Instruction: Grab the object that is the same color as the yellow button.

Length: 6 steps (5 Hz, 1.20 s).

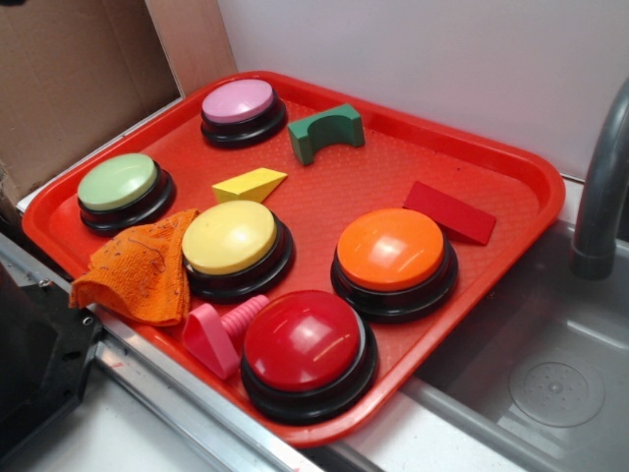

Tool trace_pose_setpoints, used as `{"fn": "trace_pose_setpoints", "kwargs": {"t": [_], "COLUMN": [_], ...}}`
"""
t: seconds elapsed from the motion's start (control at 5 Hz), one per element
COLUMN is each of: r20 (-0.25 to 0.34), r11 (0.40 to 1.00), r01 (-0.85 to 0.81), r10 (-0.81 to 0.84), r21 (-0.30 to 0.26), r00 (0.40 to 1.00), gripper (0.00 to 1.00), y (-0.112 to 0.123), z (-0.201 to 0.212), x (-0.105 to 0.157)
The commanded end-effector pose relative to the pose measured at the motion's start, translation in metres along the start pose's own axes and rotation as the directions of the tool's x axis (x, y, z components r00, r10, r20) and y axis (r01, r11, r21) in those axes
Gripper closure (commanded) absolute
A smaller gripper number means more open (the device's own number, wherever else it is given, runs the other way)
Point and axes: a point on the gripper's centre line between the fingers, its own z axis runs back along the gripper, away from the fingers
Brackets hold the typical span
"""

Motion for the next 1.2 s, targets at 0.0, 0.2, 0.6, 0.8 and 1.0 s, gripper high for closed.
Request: {"fn": "trace_pose_setpoints", "kwargs": {"t": [0.0,0.2,0.6,0.8,1.0], "r20": [0.000,0.029,0.043,0.043,0.082], "r11": [1.000,1.000,0.996,0.986,0.973], "r01": [0.000,-0.017,-0.079,-0.168,-0.230], "r10": [0.000,0.018,0.081,0.167,0.228], "r21": [0.000,-0.025,-0.030,0.001,0.011], "r00": [1.000,0.999,0.996,0.985,0.970], "gripper": [0.00,0.00,0.00,0.00,0.00], "y": [0.000,0.000,0.007,0.019,0.027], "z": [0.000,-0.002,-0.027,-0.056,-0.075], "x": [0.000,0.008,0.047,0.081,0.105]}}
